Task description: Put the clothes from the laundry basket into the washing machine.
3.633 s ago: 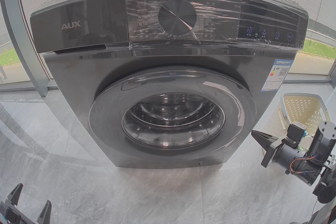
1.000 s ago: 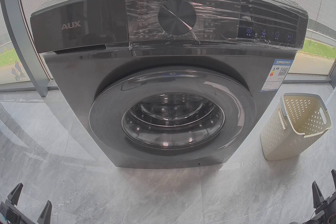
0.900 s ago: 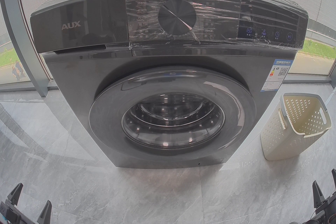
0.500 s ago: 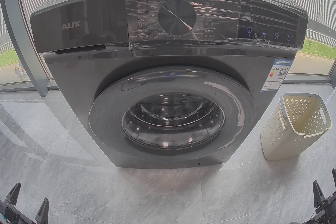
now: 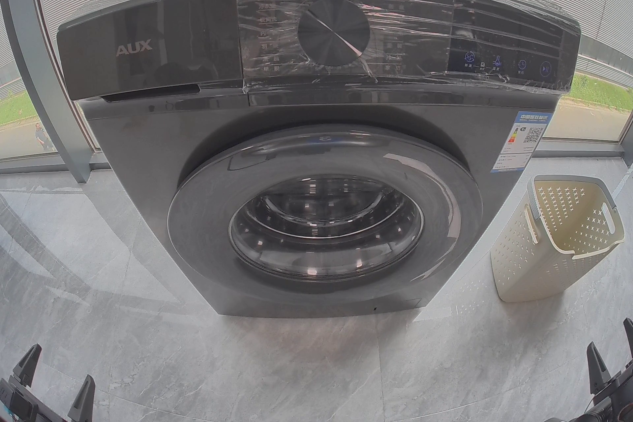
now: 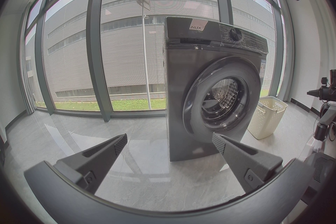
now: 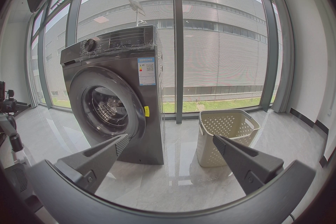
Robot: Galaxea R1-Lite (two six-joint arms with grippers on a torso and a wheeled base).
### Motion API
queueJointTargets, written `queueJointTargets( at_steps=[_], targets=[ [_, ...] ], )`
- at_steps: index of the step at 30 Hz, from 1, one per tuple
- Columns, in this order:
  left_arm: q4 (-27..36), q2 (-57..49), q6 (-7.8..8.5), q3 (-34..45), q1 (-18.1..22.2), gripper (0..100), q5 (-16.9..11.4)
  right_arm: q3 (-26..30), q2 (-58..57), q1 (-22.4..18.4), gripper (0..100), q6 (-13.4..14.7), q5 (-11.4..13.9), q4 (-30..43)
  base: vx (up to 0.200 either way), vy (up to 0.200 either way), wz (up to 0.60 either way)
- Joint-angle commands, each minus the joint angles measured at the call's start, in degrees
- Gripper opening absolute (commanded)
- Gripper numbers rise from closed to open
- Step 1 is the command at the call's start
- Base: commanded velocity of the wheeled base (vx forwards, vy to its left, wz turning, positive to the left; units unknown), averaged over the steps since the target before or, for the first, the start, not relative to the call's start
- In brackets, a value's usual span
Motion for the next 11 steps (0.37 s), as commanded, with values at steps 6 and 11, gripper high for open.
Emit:
queueJointTargets(
  at_steps=[6, 11],
  targets=[
    [0.0, -1.0, -0.49, 1.0, 0.1, 100, 0.0, 0.8, -0.7, -0.1, 100, 0.0, -0.3, 0.3, 0.0, 0.0, 0.0],
    [0.0, -1.0, -0.14, 1.0, 0.0, 100, -0.1, 0.8, -0.7, -0.1, 100, 0.0, -0.4, 0.3, 0.0, 0.0, 0.0]
  ],
)
